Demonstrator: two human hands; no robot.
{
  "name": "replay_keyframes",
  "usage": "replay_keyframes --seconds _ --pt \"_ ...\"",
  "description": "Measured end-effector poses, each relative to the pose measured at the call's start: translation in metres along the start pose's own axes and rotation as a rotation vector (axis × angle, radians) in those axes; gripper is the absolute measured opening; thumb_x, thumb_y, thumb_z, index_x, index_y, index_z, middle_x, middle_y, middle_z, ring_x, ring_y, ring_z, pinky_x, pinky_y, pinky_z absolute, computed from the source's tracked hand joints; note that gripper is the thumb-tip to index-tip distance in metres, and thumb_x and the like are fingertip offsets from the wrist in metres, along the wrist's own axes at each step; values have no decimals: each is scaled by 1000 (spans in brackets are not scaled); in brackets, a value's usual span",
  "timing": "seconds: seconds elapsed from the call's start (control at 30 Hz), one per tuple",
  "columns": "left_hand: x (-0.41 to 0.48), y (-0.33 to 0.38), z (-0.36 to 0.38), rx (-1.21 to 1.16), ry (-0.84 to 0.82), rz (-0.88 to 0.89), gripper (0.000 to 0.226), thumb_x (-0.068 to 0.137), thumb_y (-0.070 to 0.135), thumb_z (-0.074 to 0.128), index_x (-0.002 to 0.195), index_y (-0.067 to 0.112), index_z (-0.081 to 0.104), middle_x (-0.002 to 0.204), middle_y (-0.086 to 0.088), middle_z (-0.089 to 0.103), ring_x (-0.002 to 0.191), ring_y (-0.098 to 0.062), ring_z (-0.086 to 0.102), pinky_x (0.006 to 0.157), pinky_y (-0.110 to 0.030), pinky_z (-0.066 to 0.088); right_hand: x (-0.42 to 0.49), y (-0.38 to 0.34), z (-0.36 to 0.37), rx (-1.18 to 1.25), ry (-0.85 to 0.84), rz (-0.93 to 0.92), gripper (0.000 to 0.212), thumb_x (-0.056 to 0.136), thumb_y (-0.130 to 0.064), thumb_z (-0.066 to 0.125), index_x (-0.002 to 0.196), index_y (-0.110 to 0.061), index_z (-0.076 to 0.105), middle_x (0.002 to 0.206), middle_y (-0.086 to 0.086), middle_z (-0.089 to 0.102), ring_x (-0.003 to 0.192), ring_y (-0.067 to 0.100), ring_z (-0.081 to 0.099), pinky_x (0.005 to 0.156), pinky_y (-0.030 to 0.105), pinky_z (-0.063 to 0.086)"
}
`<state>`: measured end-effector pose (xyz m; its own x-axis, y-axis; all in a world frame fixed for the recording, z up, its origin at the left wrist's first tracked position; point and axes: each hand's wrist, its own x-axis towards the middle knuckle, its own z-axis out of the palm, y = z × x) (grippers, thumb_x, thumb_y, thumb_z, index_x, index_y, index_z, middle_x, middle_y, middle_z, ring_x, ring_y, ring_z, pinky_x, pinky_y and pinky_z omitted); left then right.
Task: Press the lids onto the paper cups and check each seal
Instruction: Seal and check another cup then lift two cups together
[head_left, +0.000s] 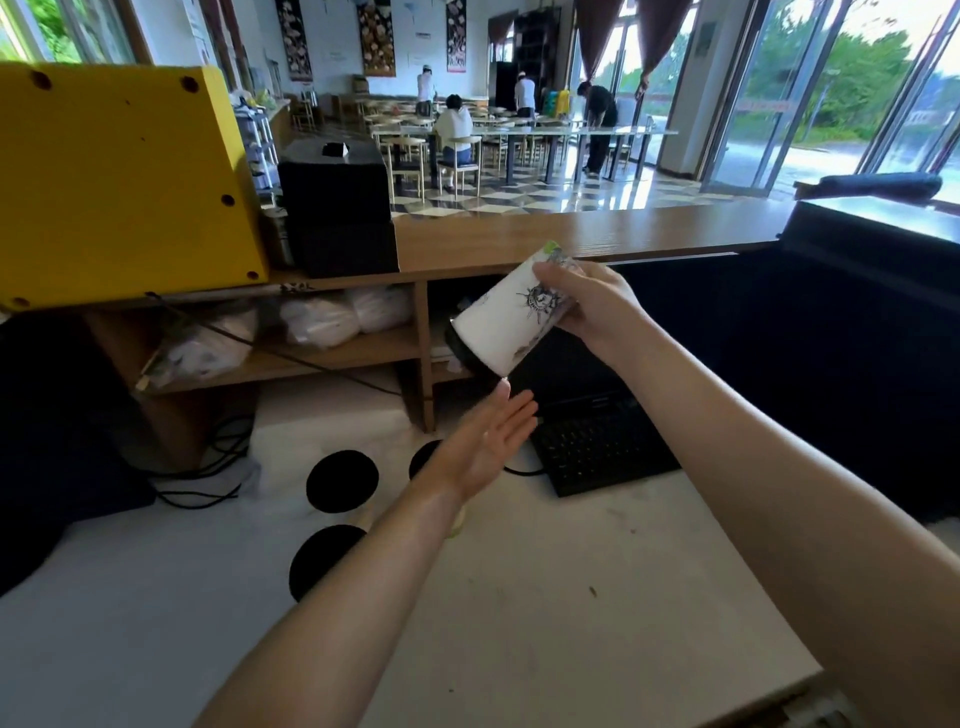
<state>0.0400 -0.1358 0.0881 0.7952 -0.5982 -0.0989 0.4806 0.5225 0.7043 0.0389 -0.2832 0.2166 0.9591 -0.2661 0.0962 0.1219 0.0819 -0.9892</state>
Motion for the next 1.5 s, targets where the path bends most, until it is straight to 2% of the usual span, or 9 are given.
replay_keyframes --seconds 0.1,0.27,0.47,0.67,0.8,1.03,1.13,1.23,1.5 --pt "-6 -10 11 -256 -6 79 71 75 39 62 133 5 40 139 -16 47 129 -28 43 107 -41 36 -20 15 8 59 -42 37 12 82 -16 69 88 -6 65 85 9 69 77 19 66 79 35 55" --pt "-22 -10 9 -483 31 187 84 47 32 91 120 7 58 119 -11 65 120 -25 55 103 -43 41 -44 43 9 134 -70 75 44 82 -19 68 115 8 55 104 19 65 92 23 65 83 33 54" --pt "-44 -3 -6 -580 150 182 49 75 33 63 116 5 56 115 -13 63 113 -26 56 99 -45 43 -66 85 12 75 -157 144 40 82 -23 69 114 -1 62 105 13 70 97 20 67 86 30 55" --pt "-72 18 -42 -385 287 191 41 84 31 58 118 9 54 117 -10 63 110 -25 58 95 -43 45 -73 139 6 -87 -168 249 50 77 -54 65 116 -23 58 117 -1 66 108 9 63 88 25 52" --pt "-99 36 -76 -234 368 210 56 71 30 64 124 13 53 117 -7 65 110 -22 60 94 -40 47 -67 197 -7 -195 -57 418 40 92 -34 55 127 -16 48 128 5 54 118 19 52 94 31 43" --pt "-130 52 -118 -62 518 233 45 67 30 66 110 18 59 95 2 75 101 -17 64 84 -35 52 -61 271 31 -416 -237 423 97 73 -17 80 146 -15 16 150 5 26 132 19 31 95 30 36" --pt "-138 57 -128 6 483 240 48 71 27 65 118 17 57 107 -2 72 103 -17 66 84 -34 57 -51 286 52 -315 -256 323 97 69 -9 81 144 -16 20 143 2 35 125 15 40 95 24 41" --pt "-142 64 -133 95 477 259 58 70 24 67 127 18 53 117 -3 68 107 -18 65 84 -31 56 -44 294 67 -215 -156 275 86 70 -4 80 137 -18 28 126 -2 45 101 6 51 65 6 48" --pt "-137 91 -134 275 461 309 51 64 18 71 115 24 61 115 2 68 107 -14 63 75 -23 56 -48 283 65 -168 -29 200 77 68 -11 82 133 -20 41 118 -8 56 106 11 56 70 12 48"
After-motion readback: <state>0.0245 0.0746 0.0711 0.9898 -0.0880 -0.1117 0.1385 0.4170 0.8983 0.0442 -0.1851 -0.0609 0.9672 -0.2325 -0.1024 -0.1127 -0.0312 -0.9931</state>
